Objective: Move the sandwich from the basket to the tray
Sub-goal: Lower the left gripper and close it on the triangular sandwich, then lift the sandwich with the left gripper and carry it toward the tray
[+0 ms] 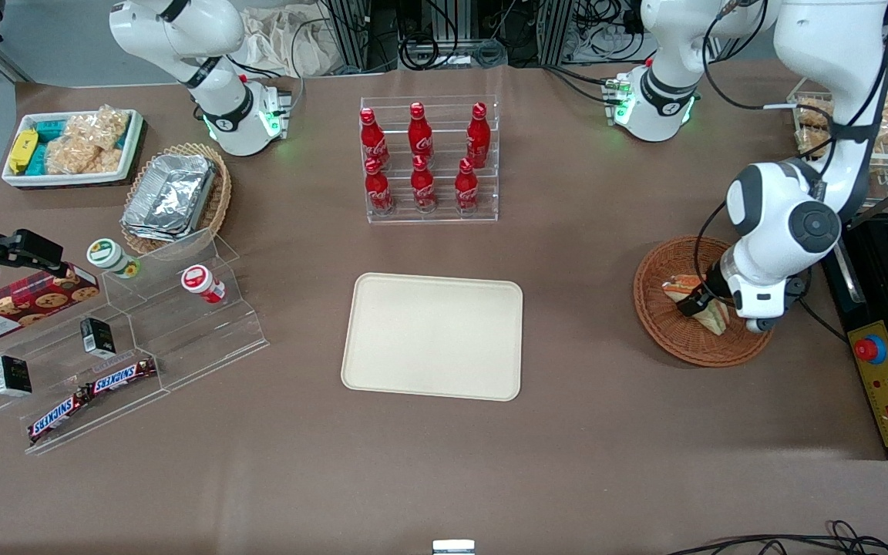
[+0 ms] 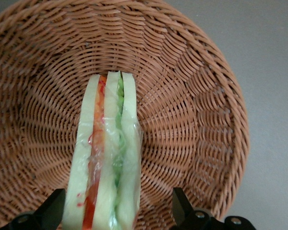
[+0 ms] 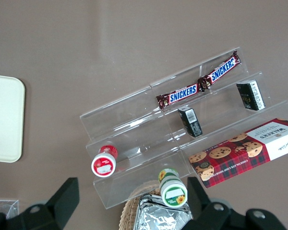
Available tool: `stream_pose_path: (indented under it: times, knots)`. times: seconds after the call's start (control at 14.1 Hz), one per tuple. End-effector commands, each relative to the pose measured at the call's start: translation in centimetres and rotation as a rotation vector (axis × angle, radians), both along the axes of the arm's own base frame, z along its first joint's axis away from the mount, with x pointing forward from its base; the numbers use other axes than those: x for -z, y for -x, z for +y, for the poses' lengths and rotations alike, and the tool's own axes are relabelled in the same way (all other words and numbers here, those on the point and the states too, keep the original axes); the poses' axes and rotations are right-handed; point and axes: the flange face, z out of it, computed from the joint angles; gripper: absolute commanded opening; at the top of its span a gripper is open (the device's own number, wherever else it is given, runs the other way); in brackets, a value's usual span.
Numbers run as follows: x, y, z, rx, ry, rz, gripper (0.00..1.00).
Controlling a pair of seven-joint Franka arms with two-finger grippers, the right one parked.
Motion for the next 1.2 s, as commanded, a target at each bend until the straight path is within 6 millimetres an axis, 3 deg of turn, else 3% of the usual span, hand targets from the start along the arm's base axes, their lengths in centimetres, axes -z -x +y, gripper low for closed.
stream_pose_path:
  times: [0.0,0.07,0.21,0.28,0.35,0.57,0.85,0.99,1.13]
  knots:
    - [1.4,-0.1,-0.1,-0.016,-0.016,-0.015,0.97]
    - [1.4,-0.2,0.0,-0.017,-0.017,-0.015,0.83]
    - [1.5,-0.1,0.1,-0.016,-0.017,-0.014,0.31]
    - [1.4,-0.1,0.1,-0.015,-0.017,-0.015,0.12]
    - [1.3,-0.1,0.1,-0.013,-0.017,-0.017,0.01]
    - [-1.1,-0.1,0.0,-0.013,-0.015,-0.006,0.00]
    - [-9.3,-0.7,-0.6,0.061,-0.010,0.024,0.00]
    - [-14.1,-1.5,-2.1,0.157,0.001,0.081,0.00]
    - [-18.2,-2.4,-5.9,0.262,0.020,0.108,0.00]
